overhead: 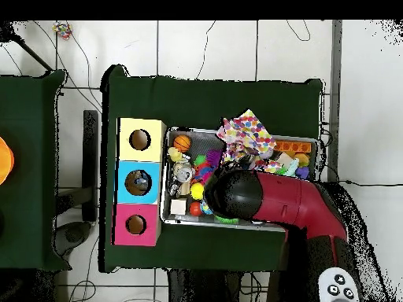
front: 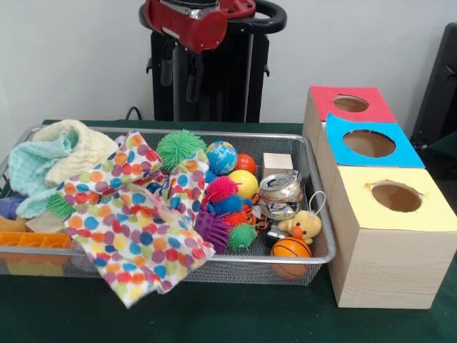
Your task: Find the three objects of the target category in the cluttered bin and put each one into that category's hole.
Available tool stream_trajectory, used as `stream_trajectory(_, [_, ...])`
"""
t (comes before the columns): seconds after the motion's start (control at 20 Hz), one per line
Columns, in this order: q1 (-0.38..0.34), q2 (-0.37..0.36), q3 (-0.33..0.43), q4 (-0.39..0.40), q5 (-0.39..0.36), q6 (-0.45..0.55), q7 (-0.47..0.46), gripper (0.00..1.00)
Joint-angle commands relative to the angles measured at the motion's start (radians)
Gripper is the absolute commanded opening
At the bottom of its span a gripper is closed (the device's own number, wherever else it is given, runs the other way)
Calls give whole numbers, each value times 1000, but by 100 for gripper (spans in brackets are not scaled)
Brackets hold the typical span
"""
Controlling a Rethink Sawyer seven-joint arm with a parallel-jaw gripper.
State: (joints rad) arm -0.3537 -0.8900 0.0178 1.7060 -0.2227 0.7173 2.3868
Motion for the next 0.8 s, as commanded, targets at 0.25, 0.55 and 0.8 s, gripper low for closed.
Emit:
stream_trajectory(0.25, [42, 114, 60, 72, 95, -105, 139, 100])
stream_trajectory(0.55, [81, 143, 24, 88, 133, -157, 177, 100])
stream_trajectory(0.8, [92, 171, 0, 95, 128, -217, 159, 100])
